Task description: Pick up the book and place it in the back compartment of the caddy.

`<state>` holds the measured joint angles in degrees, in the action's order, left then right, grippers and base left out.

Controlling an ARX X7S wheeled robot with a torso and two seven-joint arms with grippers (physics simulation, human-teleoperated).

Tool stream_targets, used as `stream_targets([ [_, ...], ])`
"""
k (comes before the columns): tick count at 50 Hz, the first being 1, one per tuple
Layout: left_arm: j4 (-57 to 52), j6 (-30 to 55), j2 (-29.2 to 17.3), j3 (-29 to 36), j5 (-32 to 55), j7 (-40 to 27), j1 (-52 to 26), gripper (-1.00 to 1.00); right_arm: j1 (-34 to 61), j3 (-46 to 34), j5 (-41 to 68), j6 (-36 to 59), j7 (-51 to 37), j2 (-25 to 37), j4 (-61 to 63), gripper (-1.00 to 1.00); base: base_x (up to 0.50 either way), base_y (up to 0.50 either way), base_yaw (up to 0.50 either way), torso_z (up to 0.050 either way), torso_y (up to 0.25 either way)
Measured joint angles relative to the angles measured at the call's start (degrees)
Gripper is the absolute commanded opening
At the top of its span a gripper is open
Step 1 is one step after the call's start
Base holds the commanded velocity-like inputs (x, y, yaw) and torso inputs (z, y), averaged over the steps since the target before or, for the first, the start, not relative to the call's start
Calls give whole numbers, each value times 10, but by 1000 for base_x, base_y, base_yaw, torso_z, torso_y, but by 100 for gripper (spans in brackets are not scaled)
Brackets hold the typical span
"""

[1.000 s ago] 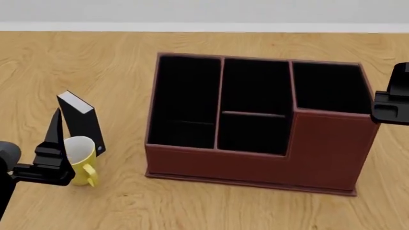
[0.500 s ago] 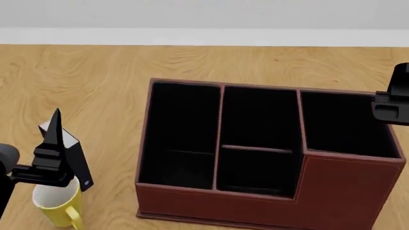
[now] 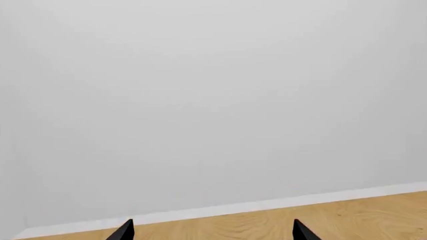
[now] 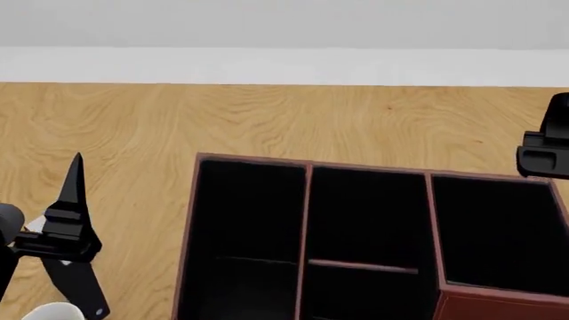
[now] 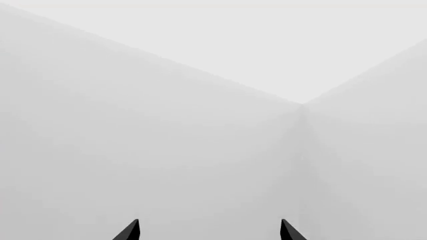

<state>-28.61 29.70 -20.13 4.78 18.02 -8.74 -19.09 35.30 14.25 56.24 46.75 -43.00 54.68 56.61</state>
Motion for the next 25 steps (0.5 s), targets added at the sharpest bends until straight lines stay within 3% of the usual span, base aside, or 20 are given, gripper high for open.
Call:
stream_targets([
  [19, 1, -2, -4, 1, 3, -2, 1, 100, -6, 4, 0, -13, -3, 3, -1, 100, 1, 0, 0, 0, 0],
  [25, 1, 0, -4, 2, 3, -4, -1, 100, -5, 1, -1, -16, -4, 4, -1, 100, 0, 0, 0, 0, -142],
])
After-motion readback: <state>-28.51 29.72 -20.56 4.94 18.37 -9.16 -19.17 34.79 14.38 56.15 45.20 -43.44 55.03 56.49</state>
